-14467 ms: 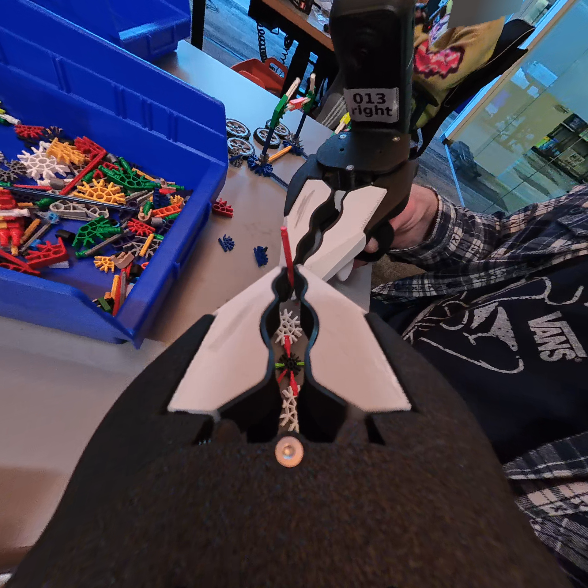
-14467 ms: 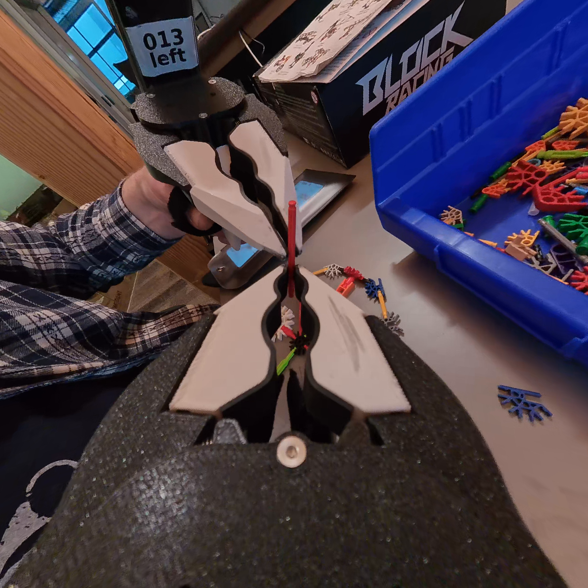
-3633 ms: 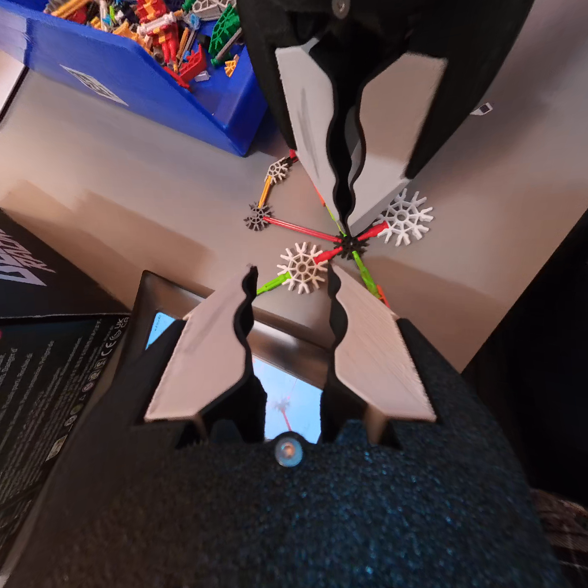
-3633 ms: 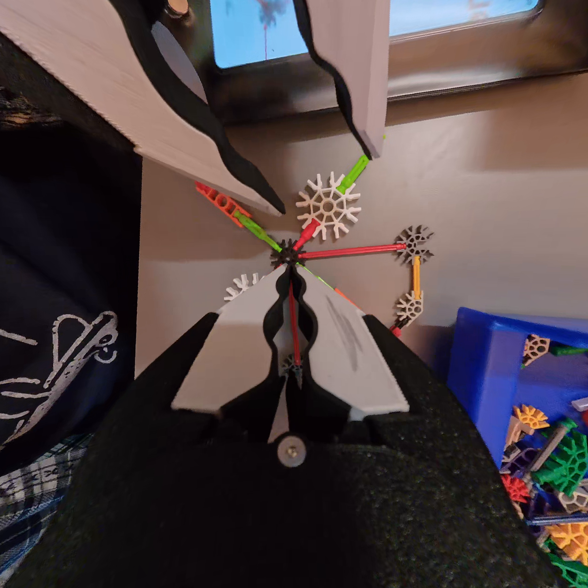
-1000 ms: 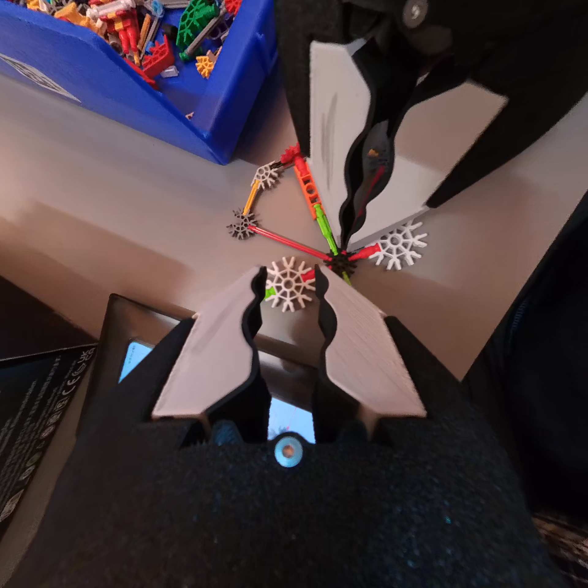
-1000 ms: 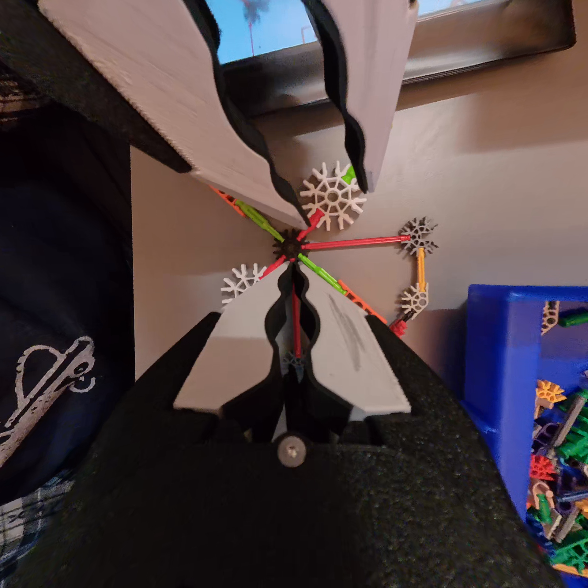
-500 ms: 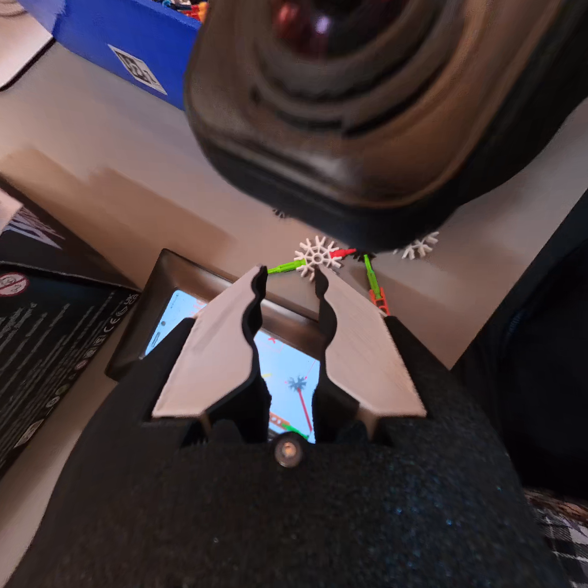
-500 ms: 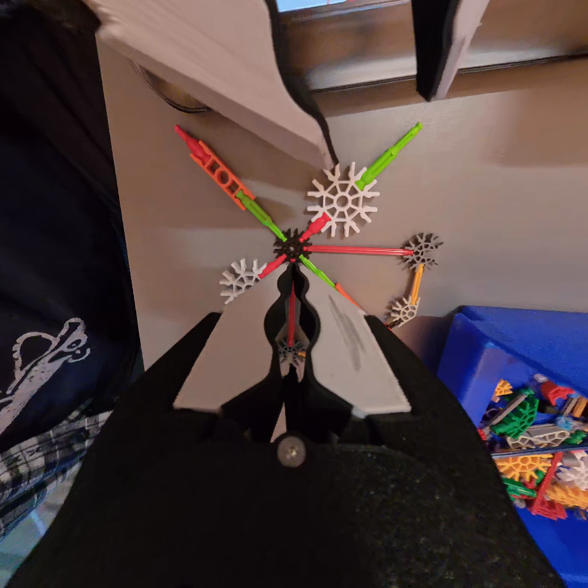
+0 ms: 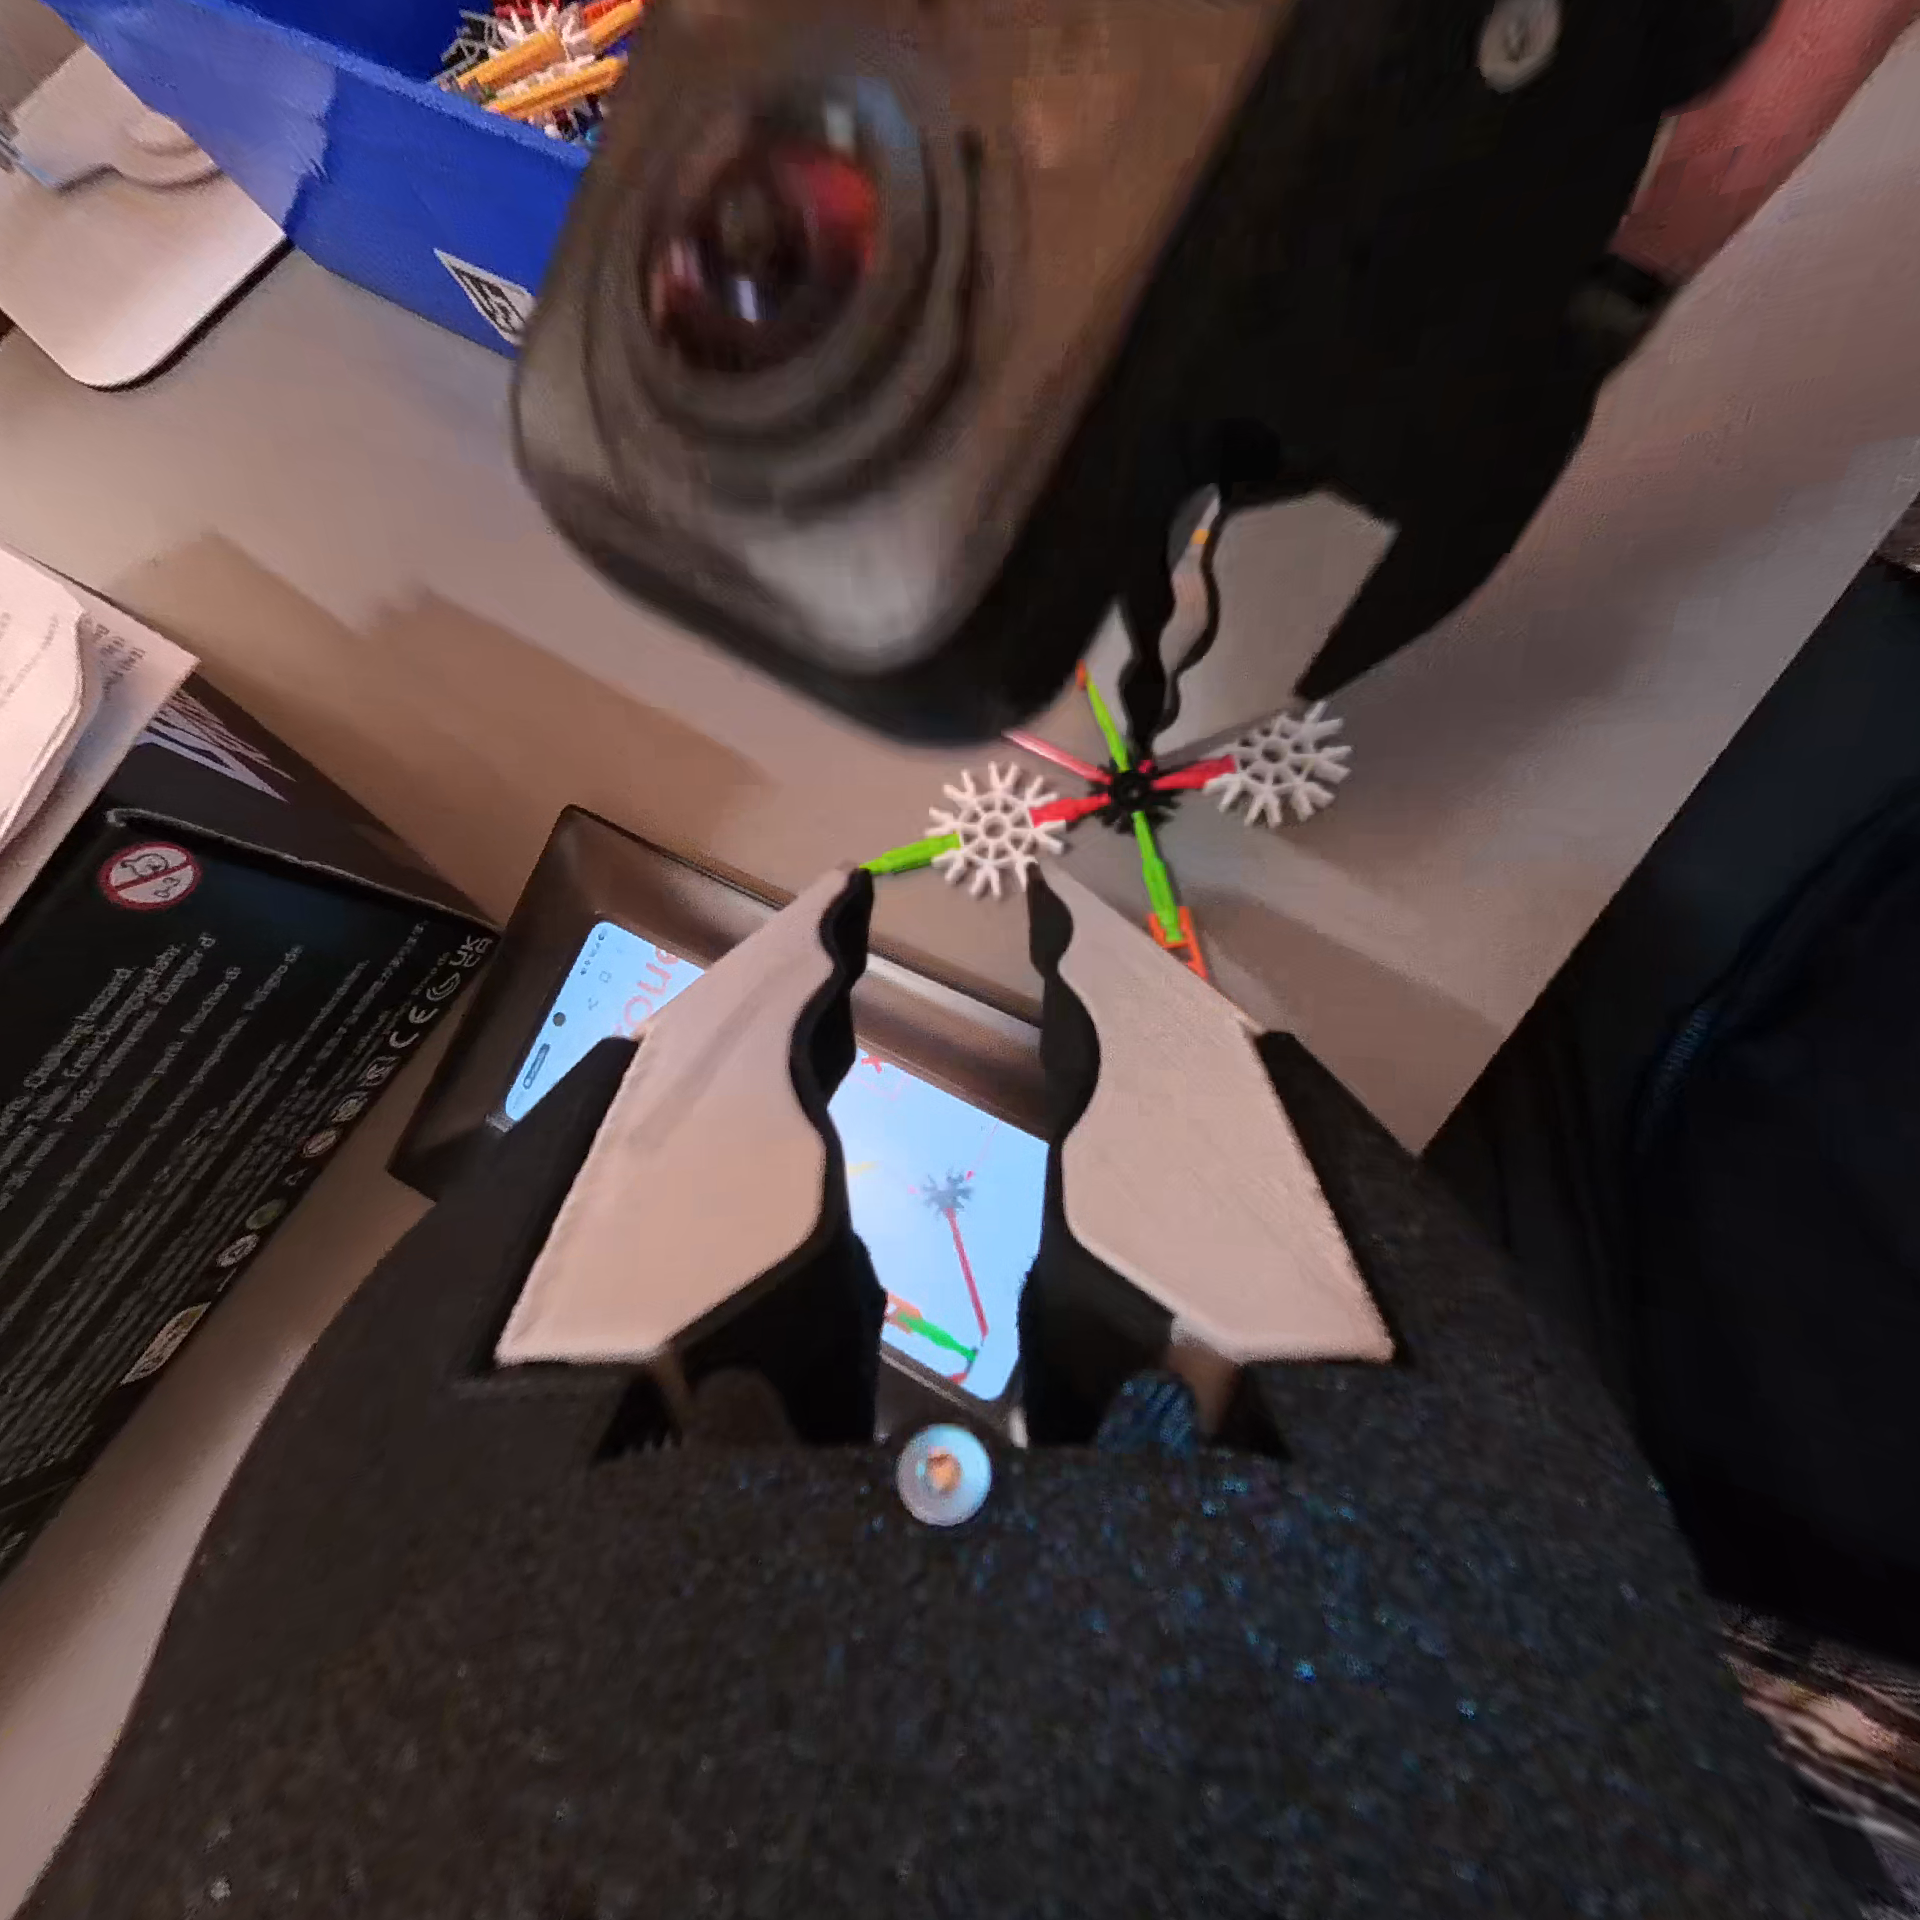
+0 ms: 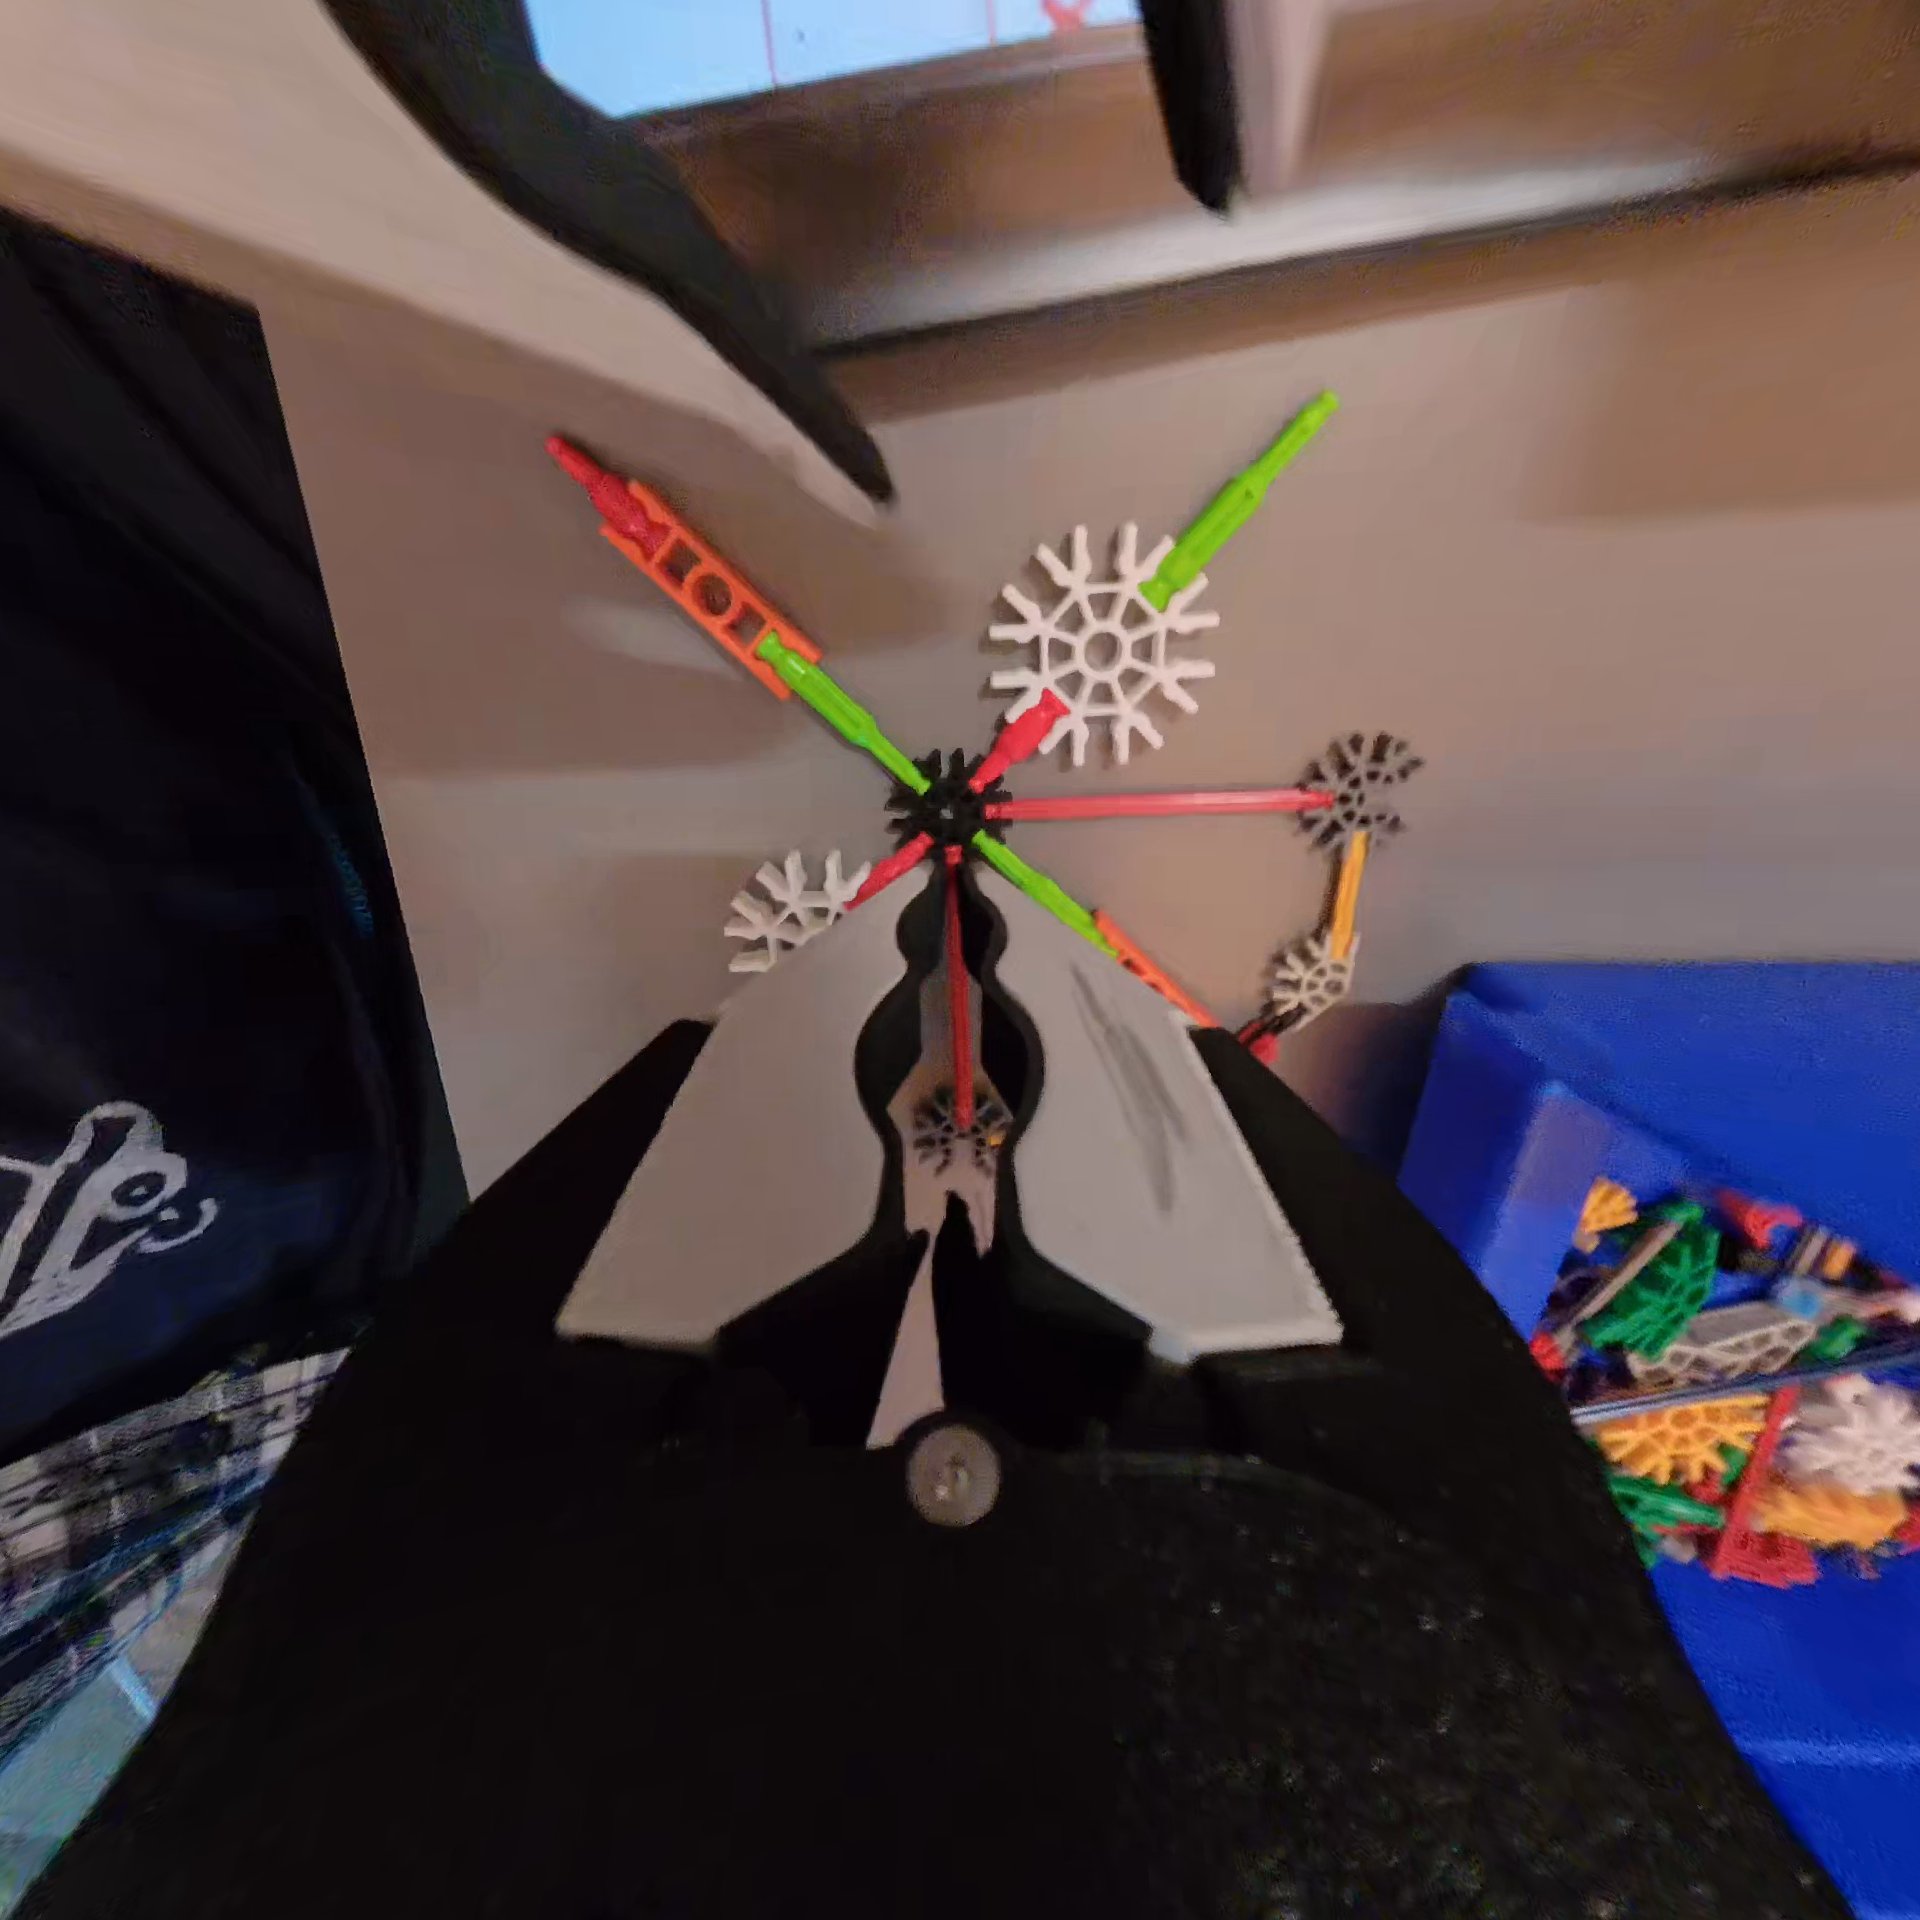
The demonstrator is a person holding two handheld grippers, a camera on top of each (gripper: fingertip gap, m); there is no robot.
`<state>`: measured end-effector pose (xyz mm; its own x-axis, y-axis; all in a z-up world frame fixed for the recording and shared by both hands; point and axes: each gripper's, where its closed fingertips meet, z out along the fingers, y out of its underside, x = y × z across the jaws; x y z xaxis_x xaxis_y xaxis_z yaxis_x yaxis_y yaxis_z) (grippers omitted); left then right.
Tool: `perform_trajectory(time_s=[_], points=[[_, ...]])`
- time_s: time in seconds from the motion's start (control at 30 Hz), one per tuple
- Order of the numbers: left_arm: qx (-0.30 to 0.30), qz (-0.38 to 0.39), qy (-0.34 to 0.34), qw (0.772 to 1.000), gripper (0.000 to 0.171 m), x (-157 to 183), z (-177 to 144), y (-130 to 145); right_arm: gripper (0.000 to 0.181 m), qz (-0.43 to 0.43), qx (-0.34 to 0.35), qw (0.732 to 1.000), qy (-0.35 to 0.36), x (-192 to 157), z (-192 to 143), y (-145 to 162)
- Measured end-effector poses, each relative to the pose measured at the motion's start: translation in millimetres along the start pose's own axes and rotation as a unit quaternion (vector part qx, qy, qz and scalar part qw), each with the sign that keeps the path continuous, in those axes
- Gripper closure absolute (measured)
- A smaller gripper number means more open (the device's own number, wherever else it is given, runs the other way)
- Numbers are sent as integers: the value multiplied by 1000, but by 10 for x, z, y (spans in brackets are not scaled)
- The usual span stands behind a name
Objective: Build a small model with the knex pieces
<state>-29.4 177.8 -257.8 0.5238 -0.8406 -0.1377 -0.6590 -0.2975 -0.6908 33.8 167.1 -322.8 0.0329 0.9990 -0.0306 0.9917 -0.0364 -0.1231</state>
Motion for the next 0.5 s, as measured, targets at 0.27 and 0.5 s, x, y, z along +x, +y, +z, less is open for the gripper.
perform_trajectory(time_s=[0.27, 0.5], points=[[3, 44, 27, 999, 146, 177, 195, -186, 177, 79, 103, 991, 40, 182, -482, 366], [-34, 115, 78, 990, 156, 527, 643, -378, 181, 122, 131, 983, 35, 88, -303, 640]])
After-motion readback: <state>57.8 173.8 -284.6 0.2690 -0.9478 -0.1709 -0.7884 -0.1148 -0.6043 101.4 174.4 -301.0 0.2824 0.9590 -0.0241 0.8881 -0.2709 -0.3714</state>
